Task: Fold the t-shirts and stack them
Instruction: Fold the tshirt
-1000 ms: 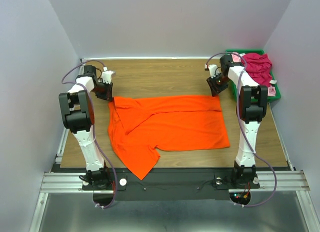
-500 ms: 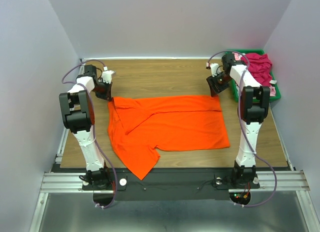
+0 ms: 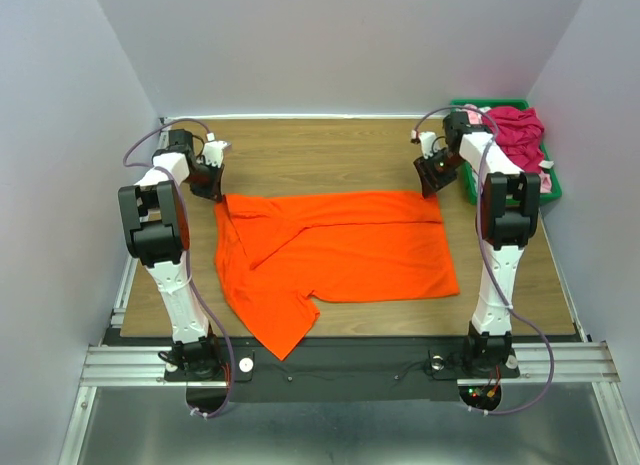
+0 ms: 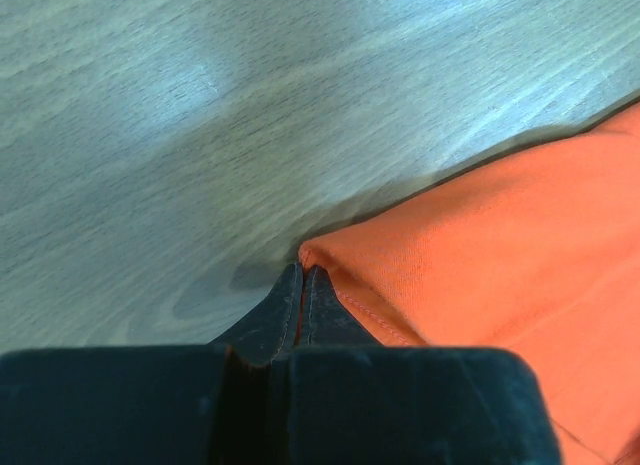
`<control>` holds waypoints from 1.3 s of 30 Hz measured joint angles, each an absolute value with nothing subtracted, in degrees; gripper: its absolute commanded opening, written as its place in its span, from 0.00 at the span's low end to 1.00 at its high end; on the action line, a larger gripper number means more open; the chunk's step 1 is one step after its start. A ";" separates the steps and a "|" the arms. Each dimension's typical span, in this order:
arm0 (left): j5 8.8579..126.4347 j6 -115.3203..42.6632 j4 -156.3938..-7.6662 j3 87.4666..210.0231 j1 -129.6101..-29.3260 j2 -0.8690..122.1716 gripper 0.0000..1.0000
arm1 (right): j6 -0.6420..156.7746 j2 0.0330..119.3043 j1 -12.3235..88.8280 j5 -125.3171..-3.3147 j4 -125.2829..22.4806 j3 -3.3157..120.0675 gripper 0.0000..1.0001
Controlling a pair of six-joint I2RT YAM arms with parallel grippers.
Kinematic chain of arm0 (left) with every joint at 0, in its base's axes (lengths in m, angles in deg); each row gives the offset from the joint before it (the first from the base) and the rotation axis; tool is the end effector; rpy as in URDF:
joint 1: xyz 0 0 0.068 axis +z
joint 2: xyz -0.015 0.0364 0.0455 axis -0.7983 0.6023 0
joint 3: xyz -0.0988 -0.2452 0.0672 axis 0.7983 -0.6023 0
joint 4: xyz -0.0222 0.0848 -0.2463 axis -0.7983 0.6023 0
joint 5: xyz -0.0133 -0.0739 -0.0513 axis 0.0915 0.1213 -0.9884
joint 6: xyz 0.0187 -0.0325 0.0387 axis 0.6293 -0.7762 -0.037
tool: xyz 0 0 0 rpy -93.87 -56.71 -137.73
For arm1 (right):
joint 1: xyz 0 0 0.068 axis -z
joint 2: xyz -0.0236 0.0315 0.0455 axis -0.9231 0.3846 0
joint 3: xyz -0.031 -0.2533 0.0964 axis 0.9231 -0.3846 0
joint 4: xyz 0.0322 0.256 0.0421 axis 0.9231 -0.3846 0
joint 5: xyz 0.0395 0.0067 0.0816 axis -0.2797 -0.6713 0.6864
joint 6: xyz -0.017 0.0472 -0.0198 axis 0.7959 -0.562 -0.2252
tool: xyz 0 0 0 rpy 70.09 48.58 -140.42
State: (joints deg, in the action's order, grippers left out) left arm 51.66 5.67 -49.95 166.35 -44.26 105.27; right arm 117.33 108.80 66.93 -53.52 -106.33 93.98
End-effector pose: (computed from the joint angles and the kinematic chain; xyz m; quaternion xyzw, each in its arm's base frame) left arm 0.4439 0.0532 0.1781 0.2310 0.9178 -0.1072 0.3046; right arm 0.4703 0.0149 0.1883 -0.2977 0.9319 0.1159 0.1717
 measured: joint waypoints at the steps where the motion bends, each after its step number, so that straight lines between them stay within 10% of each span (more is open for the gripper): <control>1: 51.83 5.67 -49.93 166.40 -44.26 105.27 0.00 | 117.50 108.80 66.93 -53.54 -106.31 93.46 0.39; 8: 53.17 5.67 -50.10 166.64 -44.26 105.29 0.00 | 118.05 109.26 66.93 -54.77 -106.51 92.54 0.01; 26: 56.68 4.35 -50.91 180.54 -44.24 114.21 0.00 | 111.54 118.83 66.93 -58.53 -101.96 108.01 0.01; 28: 57.01 3.89 -51.02 182.72 -44.24 115.59 0.01 | 110.75 120.34 66.91 -58.85 -101.26 110.33 0.16; 30: 57.45 3.50 -50.63 185.54 -44.24 117.25 0.22 | 109.66 121.72 66.91 -59.01 -100.34 112.60 0.51; 32: 57.60 3.26 -50.65 188.32 -44.26 118.69 0.35 | 109.07 121.85 66.91 -58.98 -99.54 112.76 0.65; 39: 53.21 2.98 -50.34 186.26 -43.67 113.77 0.50 | 106.66 116.84 66.97 -56.69 -99.12 106.83 0.68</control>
State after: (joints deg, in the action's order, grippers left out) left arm 53.21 2.98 -50.34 186.26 -43.67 113.77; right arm 106.66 116.84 66.97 -56.69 -99.12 106.83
